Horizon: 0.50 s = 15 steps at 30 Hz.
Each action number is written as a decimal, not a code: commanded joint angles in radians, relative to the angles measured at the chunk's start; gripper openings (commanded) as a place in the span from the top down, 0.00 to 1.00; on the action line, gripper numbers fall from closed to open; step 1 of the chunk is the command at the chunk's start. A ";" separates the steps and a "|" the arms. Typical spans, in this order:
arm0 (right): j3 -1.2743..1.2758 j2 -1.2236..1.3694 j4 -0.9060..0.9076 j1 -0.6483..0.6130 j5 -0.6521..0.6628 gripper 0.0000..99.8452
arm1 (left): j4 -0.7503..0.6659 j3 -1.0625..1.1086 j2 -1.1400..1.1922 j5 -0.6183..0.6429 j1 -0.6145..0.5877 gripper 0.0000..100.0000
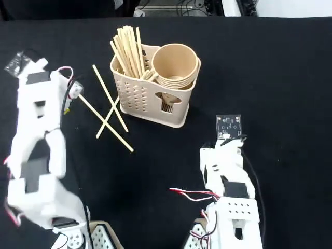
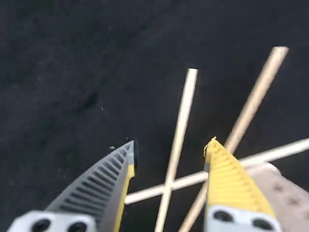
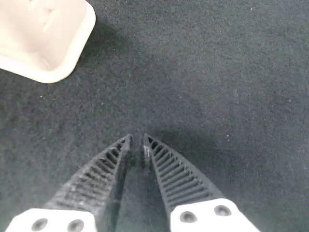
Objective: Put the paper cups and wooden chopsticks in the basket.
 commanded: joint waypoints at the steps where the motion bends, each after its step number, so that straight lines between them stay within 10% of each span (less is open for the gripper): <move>1: -0.001 -0.015 0.005 -0.014 0.011 0.96 | 0.078 -0.265 0.236 0.006 0.012 0.77; 15: -0.001 -0.015 0.005 -0.014 0.011 0.96 | 0.417 -0.908 0.740 -0.002 0.033 0.90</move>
